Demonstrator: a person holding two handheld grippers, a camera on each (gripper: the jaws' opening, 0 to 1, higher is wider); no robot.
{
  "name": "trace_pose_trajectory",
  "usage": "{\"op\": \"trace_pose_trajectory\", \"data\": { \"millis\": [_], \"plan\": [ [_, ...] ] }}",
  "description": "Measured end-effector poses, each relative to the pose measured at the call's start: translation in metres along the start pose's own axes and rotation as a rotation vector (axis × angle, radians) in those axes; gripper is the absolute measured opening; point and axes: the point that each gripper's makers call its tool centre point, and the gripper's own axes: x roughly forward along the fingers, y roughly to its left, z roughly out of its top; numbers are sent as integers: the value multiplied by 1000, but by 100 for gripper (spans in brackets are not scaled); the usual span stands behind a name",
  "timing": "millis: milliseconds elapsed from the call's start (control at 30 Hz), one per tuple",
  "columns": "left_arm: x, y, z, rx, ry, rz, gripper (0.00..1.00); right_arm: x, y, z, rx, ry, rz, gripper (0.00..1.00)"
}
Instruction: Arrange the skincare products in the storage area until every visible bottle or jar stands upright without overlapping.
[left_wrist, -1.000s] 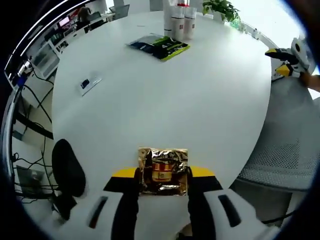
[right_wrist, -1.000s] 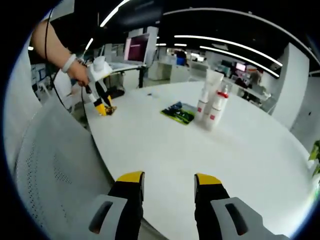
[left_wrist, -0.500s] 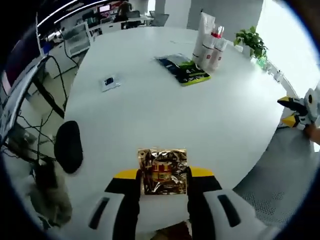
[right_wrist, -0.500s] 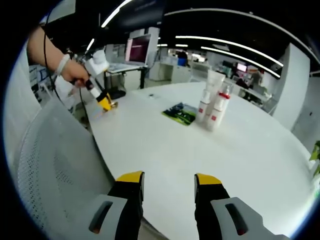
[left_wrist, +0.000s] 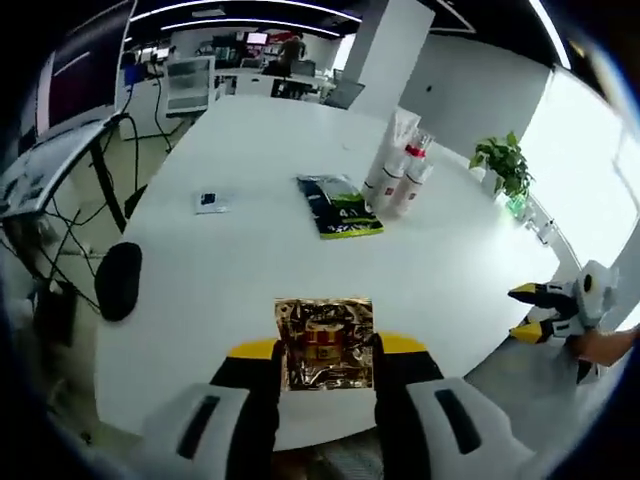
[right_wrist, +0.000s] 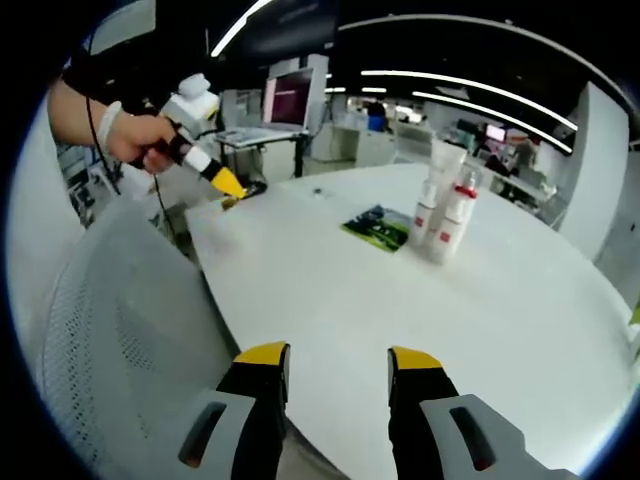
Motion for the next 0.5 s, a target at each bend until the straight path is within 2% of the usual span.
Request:
{"op": "trace_pose_trajectory", "data": {
  "millis": [100, 167, 333, 400, 500],
  "plan": [
    [0, 8, 3, -10, -30, 41, 34, -1, 1, 2, -10, -2, 2, 40],
    [-1, 10, 6, -37, -52, 43, 34, -2, -3, 3, -9, -5, -10, 39],
    [5, 16, 14, -53, -53, 52, 34, -3, -6, 4, 12, -11, -19, 39],
    [9, 14, 22, -60, -46, 40, 34, -2, -4, 3, 4, -6, -17, 39],
    [11, 15, 39, -28, -57, 42, 34, -2, -2, 4, 6, -4, -9, 39]
  ]
}}
